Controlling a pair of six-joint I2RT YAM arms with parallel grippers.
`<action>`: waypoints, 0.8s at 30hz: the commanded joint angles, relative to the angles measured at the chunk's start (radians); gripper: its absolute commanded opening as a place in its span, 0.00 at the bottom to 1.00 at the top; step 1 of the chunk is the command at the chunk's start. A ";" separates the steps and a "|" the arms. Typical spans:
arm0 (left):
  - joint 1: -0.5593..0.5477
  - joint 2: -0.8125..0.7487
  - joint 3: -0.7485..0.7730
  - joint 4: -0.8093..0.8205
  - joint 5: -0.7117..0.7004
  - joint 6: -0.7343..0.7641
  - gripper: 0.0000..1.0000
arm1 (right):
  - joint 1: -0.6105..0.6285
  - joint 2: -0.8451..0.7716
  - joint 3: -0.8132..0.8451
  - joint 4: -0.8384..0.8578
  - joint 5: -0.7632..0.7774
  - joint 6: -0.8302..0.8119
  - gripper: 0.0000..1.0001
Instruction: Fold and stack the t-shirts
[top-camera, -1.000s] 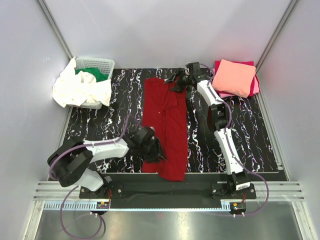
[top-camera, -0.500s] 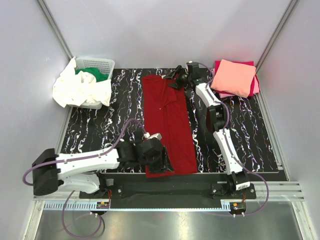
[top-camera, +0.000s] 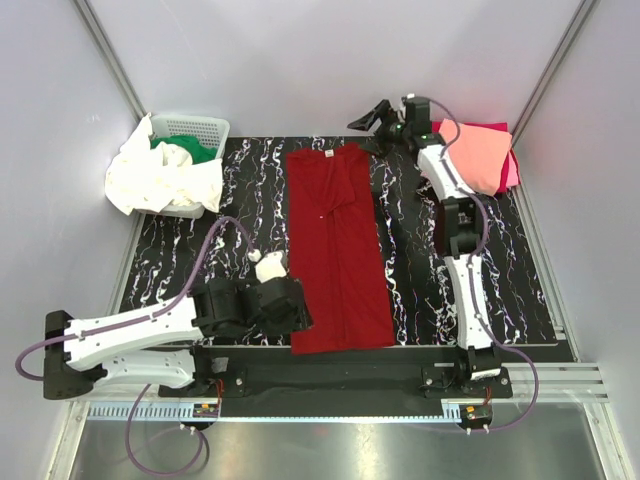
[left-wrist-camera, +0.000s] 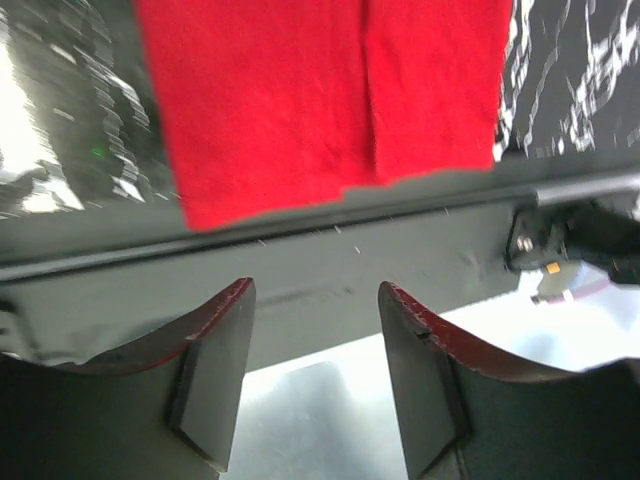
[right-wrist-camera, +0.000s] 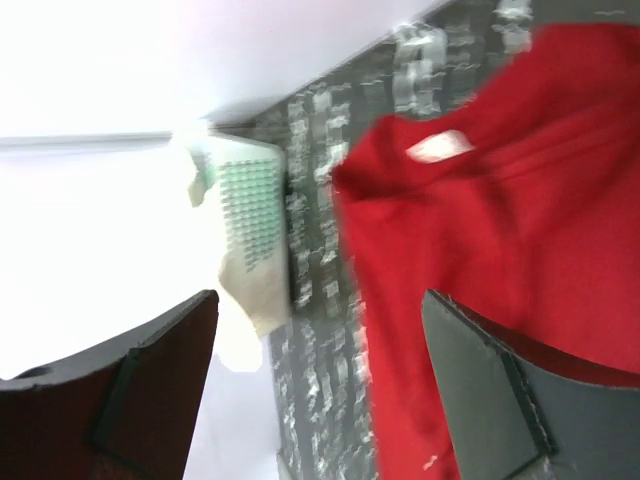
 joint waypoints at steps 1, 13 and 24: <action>-0.005 -0.035 0.094 -0.115 -0.184 0.025 0.60 | 0.007 -0.348 -0.078 0.010 -0.102 -0.088 0.90; 0.002 -0.219 -0.225 0.067 -0.181 -0.006 0.65 | 0.094 -1.532 -1.535 -0.156 0.402 -0.258 0.83; 0.007 -0.203 -0.401 0.222 -0.156 -0.037 0.61 | 0.255 -2.026 -2.048 -0.441 0.482 -0.038 0.58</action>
